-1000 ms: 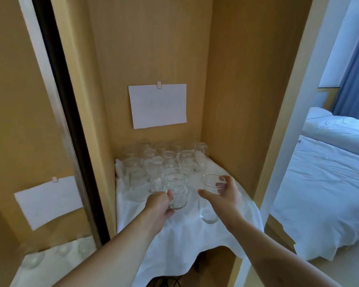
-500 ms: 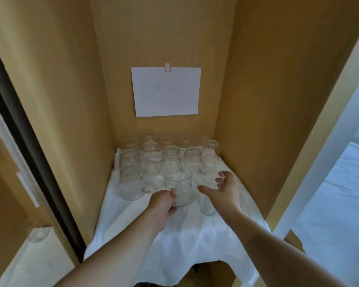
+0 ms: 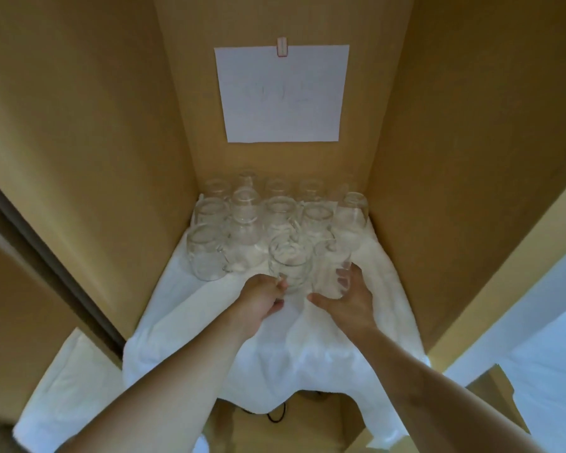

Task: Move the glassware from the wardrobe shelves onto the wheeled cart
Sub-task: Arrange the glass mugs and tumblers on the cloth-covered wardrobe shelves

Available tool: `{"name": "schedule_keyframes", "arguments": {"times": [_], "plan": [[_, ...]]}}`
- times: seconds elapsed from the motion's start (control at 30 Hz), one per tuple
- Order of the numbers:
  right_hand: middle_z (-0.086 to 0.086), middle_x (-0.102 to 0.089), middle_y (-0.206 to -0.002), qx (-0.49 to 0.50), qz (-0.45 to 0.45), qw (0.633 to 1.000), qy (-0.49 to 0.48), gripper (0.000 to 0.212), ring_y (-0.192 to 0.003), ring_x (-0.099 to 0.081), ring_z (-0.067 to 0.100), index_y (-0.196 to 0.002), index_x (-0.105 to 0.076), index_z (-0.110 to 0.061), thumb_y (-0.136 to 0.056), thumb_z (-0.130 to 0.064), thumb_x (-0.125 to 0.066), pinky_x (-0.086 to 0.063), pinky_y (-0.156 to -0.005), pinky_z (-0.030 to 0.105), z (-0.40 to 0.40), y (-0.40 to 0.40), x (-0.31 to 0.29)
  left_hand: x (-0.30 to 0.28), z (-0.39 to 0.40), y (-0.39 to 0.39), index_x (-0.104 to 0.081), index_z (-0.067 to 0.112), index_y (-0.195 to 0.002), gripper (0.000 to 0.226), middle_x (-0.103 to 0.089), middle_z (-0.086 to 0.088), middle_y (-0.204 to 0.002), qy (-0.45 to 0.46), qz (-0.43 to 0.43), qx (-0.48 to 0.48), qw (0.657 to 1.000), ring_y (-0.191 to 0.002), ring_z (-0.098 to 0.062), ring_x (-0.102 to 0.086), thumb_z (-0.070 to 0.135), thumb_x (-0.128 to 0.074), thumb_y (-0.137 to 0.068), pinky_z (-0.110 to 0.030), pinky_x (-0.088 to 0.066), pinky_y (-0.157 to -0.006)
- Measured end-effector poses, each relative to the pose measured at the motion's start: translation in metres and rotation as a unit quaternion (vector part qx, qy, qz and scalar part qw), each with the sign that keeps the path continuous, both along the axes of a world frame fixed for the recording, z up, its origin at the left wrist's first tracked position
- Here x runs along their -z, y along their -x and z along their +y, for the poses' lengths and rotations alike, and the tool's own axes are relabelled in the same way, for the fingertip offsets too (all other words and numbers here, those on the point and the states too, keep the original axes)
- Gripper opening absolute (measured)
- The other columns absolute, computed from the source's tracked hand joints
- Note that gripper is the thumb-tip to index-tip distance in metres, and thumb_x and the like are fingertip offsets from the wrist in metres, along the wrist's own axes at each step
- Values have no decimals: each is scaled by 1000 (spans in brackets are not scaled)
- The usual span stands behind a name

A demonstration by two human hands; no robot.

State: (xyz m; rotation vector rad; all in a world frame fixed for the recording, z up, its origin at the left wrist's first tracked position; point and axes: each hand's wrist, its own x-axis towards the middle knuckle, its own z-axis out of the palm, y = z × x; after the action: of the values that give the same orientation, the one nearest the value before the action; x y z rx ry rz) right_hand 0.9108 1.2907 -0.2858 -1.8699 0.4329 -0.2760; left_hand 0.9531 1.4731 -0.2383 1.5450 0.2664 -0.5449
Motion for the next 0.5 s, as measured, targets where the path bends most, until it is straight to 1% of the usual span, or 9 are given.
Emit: {"name": "schedule_keyframes", "arguments": {"times": [0.03, 0.07, 0.13, 0.17, 0.2, 0.27, 0.37, 0.43, 0.5], "plan": [[-12, -58, -126, -7, 4, 1000, 9, 104, -114, -56, 7, -142, -38, -34, -58, -34, -98, -44, -88, 16, -2, -1, 7, -1, 1, -1, -65, 4, -104, 9, -67, -15, -107, -1, 3, 10, 1000, -97, -21, -62, 10, -67, -97, -34, -55, -98], [-14, -58, -120, -10, 9, 1000, 13, 100, -107, -57, 4, -136, -39, -38, -56, -34, -98, -43, -81, 11, -5, -2, 12, -2, 3, -2, -60, 9, -106, 14, -68, -10, -100, -1, 12, 13, 1000, -92, -20, -61, 8, -69, -95, -34, -55, -97], [-24, -57, -111, -8, 17, 1000, 4, 91, -97, -56, -6, -125, -41, -44, -54, -38, -99, -41, -69, 4, -9, -4, 18, -1, 10, -5, -46, 16, -124, 46, -69, -5, -92, 7, 34, 11, 999, -88, -20, -62, 5, -74, -89, -35, -55, -94], [-26, -57, -109, -6, 21, 1000, -4, 89, -95, -56, -8, -121, -42, -46, -53, -41, -98, -42, -66, 3, -11, -5, 20, -1, 14, -8, -41, 19, -131, 59, -71, -6, -95, 10, 41, 15, 999, -89, -21, -63, 5, -77, -86, -34, -55, -93], [-28, -57, -108, -3, 23, 1000, -13, 88, -95, -56, -11, -119, -44, -47, -50, -44, -98, -42, -66, 3, -12, -7, 23, 0, 18, -12, -41, 21, -134, 66, -72, -6, -101, 8, 43, 29, 999, -93, -22, -64, 7, -80, -83, -34, -55, -92], [-28, -60, -108, 7, 23, 999, -34, 88, -96, -56, -14, -119, -48, -46, -44, -52, -96, -42, -68, 4, -14, -11, 25, 2, 26, -21, -51, 22, -133, 62, -72, -7, -117, 15, 41, 55, 998, -104, -22, -65, 14, -84, -81, -34, -55, -95], [-25, -63, -110, 26, 22, 998, -59, 94, -99, -59, -10, -121, -53, -40, -38, -59, -92, -41, -75, 7, -15, -18, 28, 4, 32, -33, -60, 12, -130, 36, -65, -7, -123, 67, 16, 17, 997, -110, -22, -61, 4, -64, -95, -35, -49, -101], [-22, -65, -110, 42, 22, 997, -69, 96, -101, -61, -6, -123, -55, -36, -38, -62, -92, -44, -78, 11, -13, -20, 31, 6, 30, -39, -55, 10, -138, 47, -59, -5, -133, 40, -41, 14, 998, -118, -20, -58, -9, -53, -95, -32, -48, -99], [-21, -66, -109, 59, 22, 996, -69, 95, -100, -63, -7, -123, -56, -35, -40, -63, -92, -44, -78, 10, -13, -21, 33, 4, 24, -42, -49, 15, -143, 64, -57, -5, -140, 10, -106, 77, 991, -122, -18, -59, -4, -67, -84, -28, -52, -93]]}}
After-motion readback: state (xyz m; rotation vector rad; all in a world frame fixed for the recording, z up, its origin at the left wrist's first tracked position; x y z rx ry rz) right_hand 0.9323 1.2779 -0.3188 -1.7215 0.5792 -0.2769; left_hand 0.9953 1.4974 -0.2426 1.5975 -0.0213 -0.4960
